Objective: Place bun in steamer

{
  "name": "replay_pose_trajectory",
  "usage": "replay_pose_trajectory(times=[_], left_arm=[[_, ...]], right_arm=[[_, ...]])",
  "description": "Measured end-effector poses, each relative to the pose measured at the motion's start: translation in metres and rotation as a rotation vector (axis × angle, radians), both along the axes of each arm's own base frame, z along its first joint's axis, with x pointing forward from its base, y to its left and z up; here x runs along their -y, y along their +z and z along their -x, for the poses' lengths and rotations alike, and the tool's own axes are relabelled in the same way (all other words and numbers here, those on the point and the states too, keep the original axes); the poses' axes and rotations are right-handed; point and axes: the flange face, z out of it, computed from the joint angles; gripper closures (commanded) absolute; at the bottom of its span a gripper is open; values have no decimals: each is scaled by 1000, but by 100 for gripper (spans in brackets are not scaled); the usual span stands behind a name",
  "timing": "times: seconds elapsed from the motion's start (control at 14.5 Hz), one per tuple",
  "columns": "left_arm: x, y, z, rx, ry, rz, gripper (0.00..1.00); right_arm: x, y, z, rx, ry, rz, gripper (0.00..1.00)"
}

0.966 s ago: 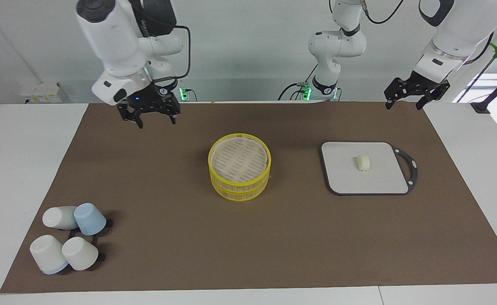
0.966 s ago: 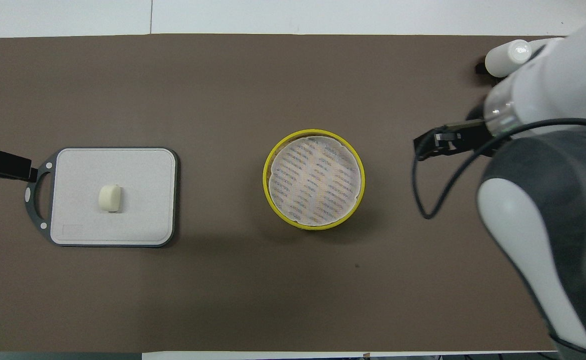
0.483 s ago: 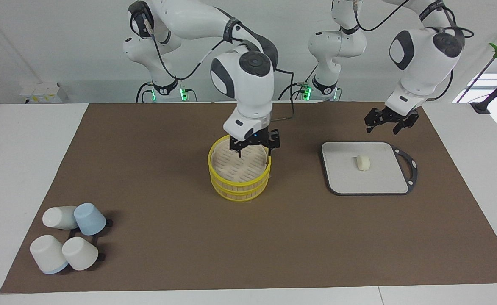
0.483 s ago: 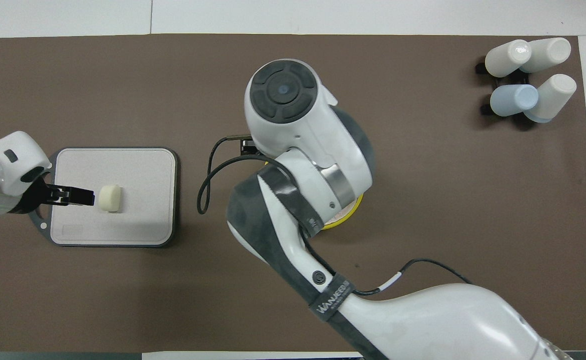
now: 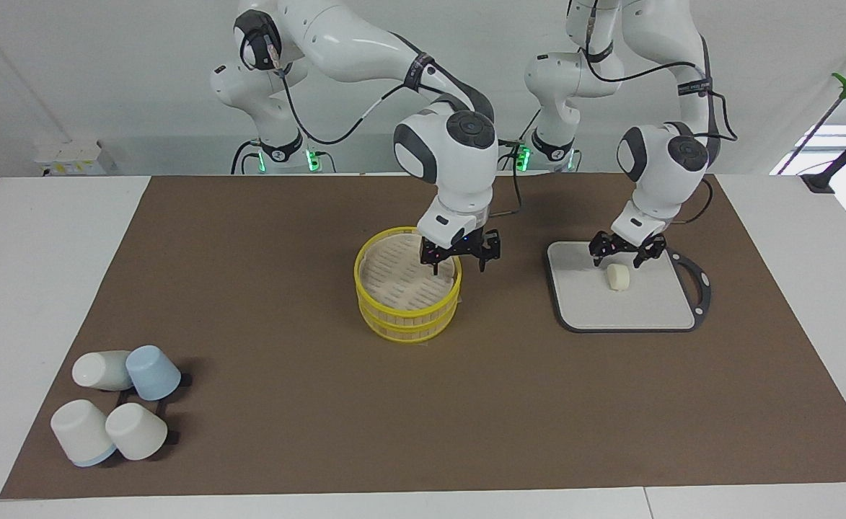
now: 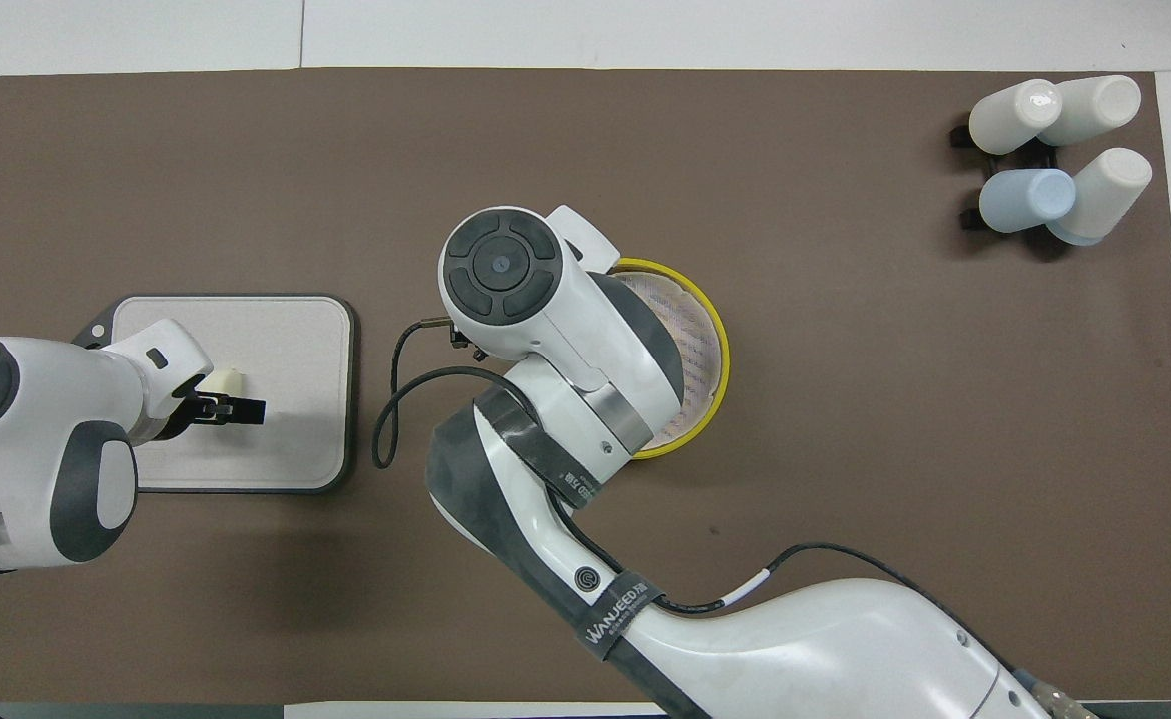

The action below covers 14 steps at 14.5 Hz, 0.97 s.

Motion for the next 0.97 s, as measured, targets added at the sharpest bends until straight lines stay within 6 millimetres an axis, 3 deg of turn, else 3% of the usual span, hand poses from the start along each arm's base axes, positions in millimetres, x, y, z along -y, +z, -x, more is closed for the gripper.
replay_pose_trajectory(times=[0.14, 0.28, 0.34, 0.41, 0.76, 0.9, 0.97], left_arm=[[0, -7, -2, 6, -2, -2, 22], [0, -8, -3, 13, -8, -3, 58], [0, -9, -3, 12, -16, -3, 67], [0, -9, -3, 12, -23, -3, 67], [1, -1, -9, 5, -28, -1, 68], [5, 25, -25, -29, 9, 32, 68], [15, 49, -37, -49, 39, 53, 68]], right_arm=[[1, -17, 13, 11, 11, -9, 30], [4, -25, 21, 13, 16, -11, 72], [6, -26, 22, 13, 16, -10, 88], [7, -25, 23, 12, 16, -9, 100], [5, -12, 24, 13, 20, -9, 100], [27, 11, 8, -22, 51, 42, 100], [52, 29, -10, -37, 86, 61, 100]])
